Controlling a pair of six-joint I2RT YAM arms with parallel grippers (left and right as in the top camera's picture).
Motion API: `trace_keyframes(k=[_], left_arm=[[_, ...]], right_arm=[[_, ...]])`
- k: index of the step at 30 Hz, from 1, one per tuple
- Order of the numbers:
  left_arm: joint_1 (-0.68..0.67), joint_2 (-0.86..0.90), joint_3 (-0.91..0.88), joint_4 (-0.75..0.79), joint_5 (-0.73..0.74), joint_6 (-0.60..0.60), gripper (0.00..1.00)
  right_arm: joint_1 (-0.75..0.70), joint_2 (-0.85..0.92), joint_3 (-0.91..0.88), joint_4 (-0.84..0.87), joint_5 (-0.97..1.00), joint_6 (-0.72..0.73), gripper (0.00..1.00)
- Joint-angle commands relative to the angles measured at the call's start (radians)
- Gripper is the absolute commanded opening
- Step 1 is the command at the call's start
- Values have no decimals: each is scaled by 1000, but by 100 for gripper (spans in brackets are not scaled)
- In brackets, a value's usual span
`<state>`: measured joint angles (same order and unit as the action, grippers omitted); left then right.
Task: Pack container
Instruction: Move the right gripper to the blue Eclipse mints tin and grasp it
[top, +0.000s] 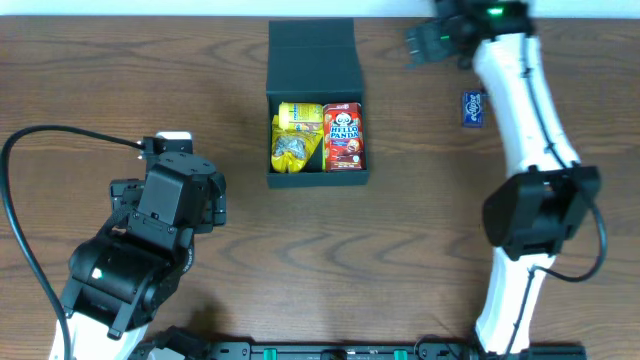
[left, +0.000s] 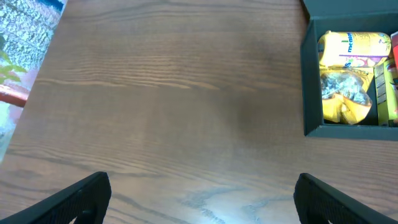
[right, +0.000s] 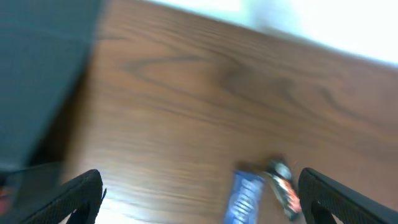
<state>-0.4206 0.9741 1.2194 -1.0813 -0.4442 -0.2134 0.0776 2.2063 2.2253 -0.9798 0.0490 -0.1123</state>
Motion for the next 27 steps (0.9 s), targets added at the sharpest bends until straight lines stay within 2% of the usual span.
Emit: trace_keyframes(k=[1, 7, 12, 15, 27], left_arm=[[2, -1, 6, -4, 0, -11, 95], [2, -1, 6, -4, 0, -11, 95], [2, -1, 6, -4, 0, -11, 95], [2, -1, 6, -4, 0, -11, 95], [2, -1, 6, -4, 0, -11, 95]], right_arm=[[-57, 25, -41, -4, -20, 127, 99], [-101, 38, -174, 65, -27, 168, 99], [-101, 39, -312, 192, 5, 175, 96], [-103, 39, -391, 271, 33, 232, 96], [-111, 44, -541, 394, 30, 294, 88]])
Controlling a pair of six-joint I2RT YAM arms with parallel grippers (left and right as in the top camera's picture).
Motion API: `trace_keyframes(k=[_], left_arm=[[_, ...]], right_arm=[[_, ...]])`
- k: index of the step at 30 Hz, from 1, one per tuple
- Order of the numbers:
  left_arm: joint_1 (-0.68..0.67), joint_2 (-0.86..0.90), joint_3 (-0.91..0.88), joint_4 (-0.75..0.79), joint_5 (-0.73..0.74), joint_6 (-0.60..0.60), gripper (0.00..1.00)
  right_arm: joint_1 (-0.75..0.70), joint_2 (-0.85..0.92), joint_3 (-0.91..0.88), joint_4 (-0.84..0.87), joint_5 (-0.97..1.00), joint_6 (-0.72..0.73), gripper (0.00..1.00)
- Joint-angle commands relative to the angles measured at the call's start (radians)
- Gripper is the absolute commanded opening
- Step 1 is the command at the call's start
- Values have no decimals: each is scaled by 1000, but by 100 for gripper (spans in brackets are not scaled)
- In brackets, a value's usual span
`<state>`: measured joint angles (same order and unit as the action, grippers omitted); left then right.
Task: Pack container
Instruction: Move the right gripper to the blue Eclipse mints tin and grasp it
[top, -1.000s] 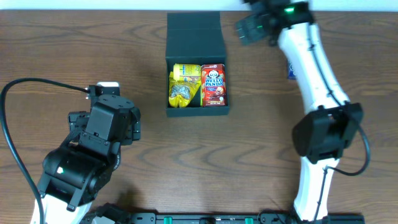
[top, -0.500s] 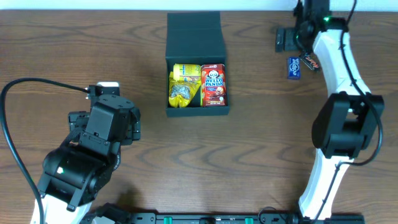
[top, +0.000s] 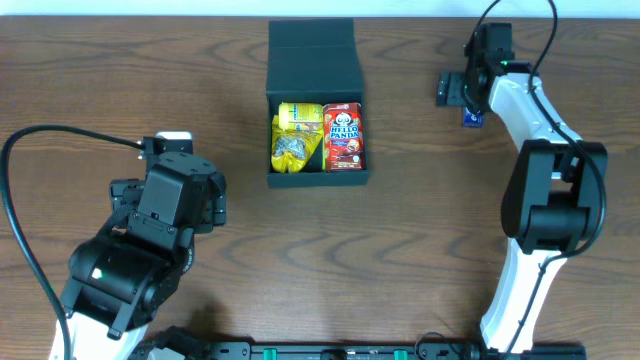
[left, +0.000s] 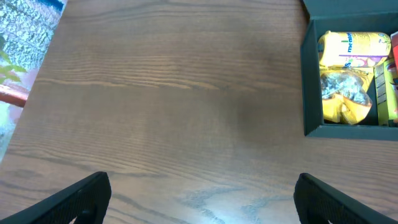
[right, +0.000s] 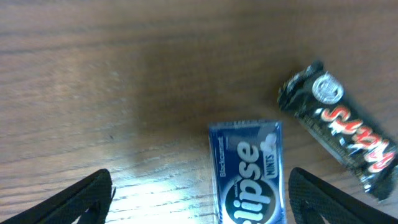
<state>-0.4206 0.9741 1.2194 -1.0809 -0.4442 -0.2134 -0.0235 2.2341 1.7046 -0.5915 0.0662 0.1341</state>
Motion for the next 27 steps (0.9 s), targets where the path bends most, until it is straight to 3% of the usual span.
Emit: trace_keyframes(k=[1, 16, 21, 27], left_arm=[[2, -1, 6, -4, 0, -11, 95], [2, -1, 6, -4, 0, -11, 95], [2, -1, 6, -4, 0, -11, 95], [2, -1, 6, -4, 0, -11, 95]], right_arm=[[-13, 18, -23, 5, 13, 50, 86], [-16, 42, -30, 9, 13, 79, 72], [-16, 42, -31, 9, 13, 84, 51], [-16, 42, -31, 9, 13, 98, 45]])
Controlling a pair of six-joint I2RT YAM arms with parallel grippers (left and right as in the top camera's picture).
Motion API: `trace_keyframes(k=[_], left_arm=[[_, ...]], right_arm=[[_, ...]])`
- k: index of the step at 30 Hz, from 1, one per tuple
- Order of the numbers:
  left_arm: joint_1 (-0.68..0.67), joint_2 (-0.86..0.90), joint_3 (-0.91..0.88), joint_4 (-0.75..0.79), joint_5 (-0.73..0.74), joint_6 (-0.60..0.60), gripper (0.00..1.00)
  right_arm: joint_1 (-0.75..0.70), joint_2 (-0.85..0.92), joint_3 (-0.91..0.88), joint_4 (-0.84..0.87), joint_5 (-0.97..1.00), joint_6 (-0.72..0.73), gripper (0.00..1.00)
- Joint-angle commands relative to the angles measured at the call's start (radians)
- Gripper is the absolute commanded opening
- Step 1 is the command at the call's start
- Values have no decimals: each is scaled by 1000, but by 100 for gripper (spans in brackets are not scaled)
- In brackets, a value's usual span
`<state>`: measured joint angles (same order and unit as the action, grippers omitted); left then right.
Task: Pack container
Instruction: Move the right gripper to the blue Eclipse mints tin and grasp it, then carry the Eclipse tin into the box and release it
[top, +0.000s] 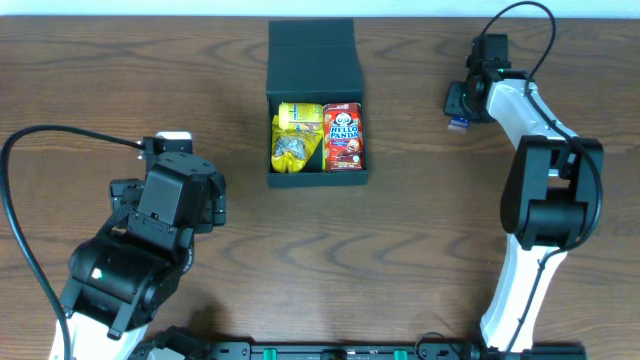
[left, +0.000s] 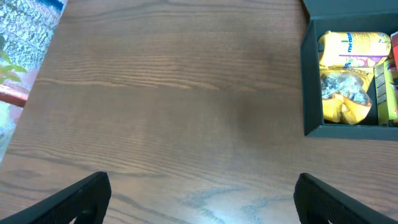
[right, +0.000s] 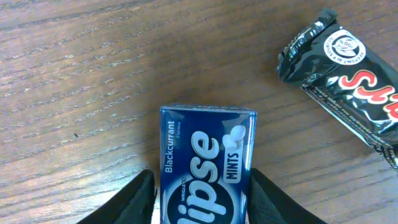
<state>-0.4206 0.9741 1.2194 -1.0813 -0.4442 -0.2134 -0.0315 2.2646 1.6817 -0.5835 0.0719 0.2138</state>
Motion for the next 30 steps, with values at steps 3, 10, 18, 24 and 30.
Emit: trace_keyframes(k=[3, 10, 18, 24, 30], left_arm=[[2, -1, 6, -4, 0, -11, 95], [2, -1, 6, -4, 0, -11, 95], [2, -1, 6, -4, 0, -11, 95], [2, -1, 6, -4, 0, -11, 95], [2, -1, 6, -4, 0, -11, 95]], right_arm=[[-8, 12, -8, 0, 6, 18, 41], [-6, 11, -6, 1, -10, 18, 34], [-6, -19, 29, 4, -146, 18, 22], [32, -100, 95, -26, -159, 17, 17], [137, -201, 119, -26, -159, 18, 18]])
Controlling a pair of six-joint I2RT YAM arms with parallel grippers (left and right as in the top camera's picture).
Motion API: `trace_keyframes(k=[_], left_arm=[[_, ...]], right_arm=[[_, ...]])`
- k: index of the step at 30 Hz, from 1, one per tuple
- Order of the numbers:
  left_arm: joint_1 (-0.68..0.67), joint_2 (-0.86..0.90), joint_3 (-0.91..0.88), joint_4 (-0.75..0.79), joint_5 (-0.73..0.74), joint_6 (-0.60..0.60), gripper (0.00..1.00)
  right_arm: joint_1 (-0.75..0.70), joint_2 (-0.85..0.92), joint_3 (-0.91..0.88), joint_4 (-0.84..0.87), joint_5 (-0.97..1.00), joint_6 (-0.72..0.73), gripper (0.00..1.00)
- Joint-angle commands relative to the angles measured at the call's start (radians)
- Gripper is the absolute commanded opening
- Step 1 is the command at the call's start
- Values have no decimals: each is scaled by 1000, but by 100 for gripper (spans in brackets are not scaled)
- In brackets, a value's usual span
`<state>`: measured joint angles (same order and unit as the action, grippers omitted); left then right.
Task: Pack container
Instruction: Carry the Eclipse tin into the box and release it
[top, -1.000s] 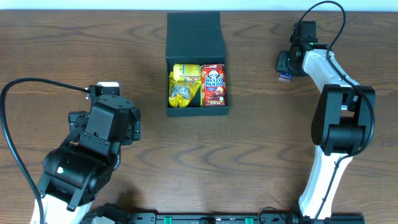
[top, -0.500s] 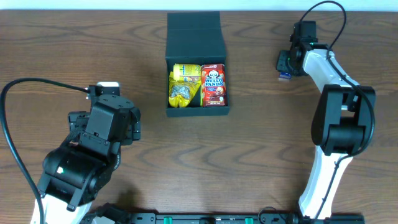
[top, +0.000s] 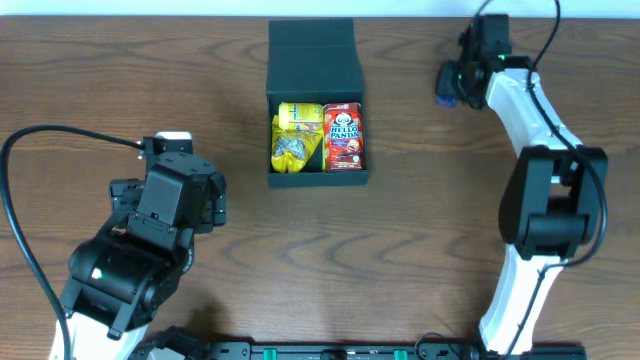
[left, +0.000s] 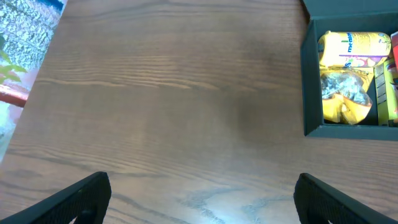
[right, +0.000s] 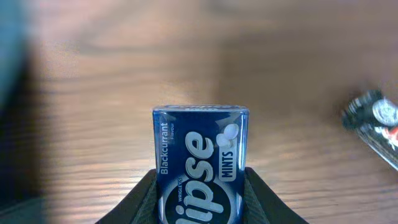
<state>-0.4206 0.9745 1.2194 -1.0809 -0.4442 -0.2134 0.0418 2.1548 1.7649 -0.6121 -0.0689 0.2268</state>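
Observation:
A dark box (top: 280, 175) stands open at the table's back middle, with yellow snack bags (top: 296, 135) and a red Hello Panda pack (top: 344, 136) inside; its edge also shows in the left wrist view (left: 311, 81). My right gripper (right: 200, 214) is shut on a blue Eclipse mints tin (right: 200, 162), held above the table right of the box (top: 447, 84). A black chocolate bar (right: 373, 124) lies on the wood beyond. My left gripper (left: 202, 199) hovers open at the near left over bare wood.
The box's lid (top: 312, 45) stands open toward the back edge. The left arm's black cable (top: 15, 200) loops over the left side of the table. The right arm (top: 535, 130) reaches along the right side.
My right gripper, then low over the table with its fingers around the mints tin, now holds the tin raised and further left, nearer the box. The left arm has not moved.
My right gripper was open near the table's back edge, right of the box. Then it was open over the mints tin and chocolate bar. Then its fingers flanked the tin on the table. Now it holds the tin lifted, nearer the box.

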Motion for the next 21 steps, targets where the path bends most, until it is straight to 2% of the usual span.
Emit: trace_keyframes(k=[1, 6, 16, 21], left_arm=[[2, -2, 6, -4, 0, -11, 95], [2, -1, 6, -4, 0, -11, 95], [2, -1, 6, -4, 0, -11, 95], [2, -1, 6, -4, 0, -11, 95]], right_arm=[[83, -104, 36, 3, -18, 5, 18], [209, -135, 36, -19, -18, 7, 17], [462, -127, 34, -166, -6, 72, 17], [529, -105, 32, -198, 0, 175, 17]])
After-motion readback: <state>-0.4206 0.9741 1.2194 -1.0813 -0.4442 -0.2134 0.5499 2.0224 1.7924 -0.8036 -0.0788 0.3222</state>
